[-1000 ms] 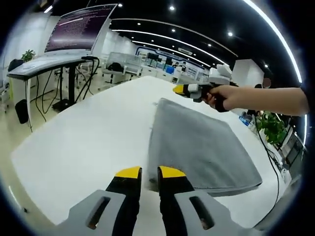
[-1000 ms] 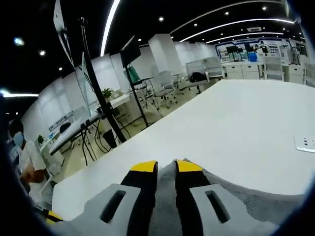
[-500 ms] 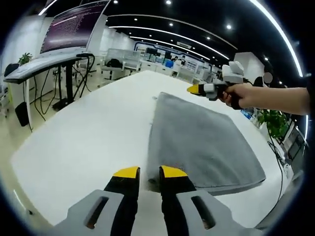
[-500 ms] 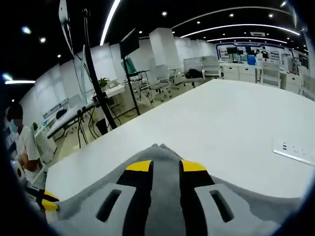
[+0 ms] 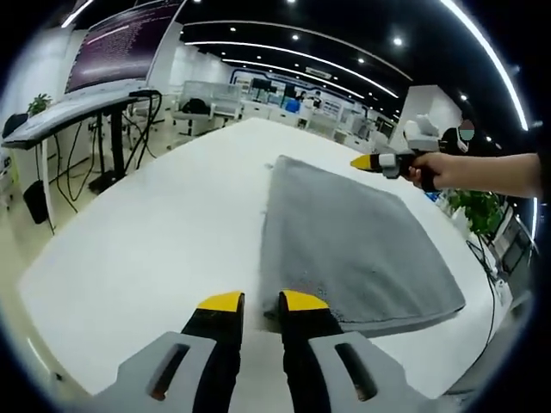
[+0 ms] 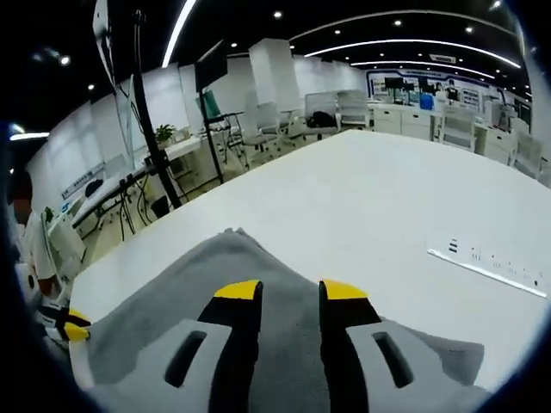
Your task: Fold the towel on the table until its edges align and the towel forms a compact rectangular stack.
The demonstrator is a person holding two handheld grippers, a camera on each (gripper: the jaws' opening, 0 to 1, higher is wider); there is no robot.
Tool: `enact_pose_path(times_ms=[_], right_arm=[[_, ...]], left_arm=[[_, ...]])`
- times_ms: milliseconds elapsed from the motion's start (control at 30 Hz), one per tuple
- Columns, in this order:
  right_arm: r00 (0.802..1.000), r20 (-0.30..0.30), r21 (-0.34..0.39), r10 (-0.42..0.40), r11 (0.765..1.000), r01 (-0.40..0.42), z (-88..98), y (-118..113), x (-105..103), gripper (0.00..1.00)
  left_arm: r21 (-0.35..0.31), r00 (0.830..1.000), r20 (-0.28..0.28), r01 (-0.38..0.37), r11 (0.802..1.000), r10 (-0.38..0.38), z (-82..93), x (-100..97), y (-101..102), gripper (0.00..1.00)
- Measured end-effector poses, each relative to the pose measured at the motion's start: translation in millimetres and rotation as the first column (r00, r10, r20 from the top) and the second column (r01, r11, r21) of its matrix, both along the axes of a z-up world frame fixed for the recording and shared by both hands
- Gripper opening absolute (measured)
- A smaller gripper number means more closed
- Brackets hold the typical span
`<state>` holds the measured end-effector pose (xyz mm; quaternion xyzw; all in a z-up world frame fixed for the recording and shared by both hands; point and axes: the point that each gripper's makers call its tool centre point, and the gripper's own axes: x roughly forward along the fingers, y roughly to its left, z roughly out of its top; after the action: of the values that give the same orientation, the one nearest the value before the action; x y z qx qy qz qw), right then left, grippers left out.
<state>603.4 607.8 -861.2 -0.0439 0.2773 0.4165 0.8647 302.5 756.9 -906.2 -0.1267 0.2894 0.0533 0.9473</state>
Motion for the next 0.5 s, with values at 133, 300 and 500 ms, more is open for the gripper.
enact_pose_path(times_ms=[133,300,500], right_arm=[[1.000,0.004,-0.025,-0.026,0.999,0.027,-5.7,-25,14,0.25],[0.998,-0.004,-0.069,-0.061,0.996,0.060,-18.8,-57,11,0.25],[0.992,-0.035,-0.080,-0.122,0.990,0.119,-28.7,-91,13,0.24]], left_arm=[[0.006,1.000,-0.008,0.013,1.000,-0.013,-0.5,0.0,-1,0.17],[-0.007,1.000,-0.006,-0.010,1.000,0.010,-2.6,-0.8,0,0.17],[0.030,0.999,-0.017,0.052,0.998,-0.051,-4.5,-0.1,-2,0.15]])
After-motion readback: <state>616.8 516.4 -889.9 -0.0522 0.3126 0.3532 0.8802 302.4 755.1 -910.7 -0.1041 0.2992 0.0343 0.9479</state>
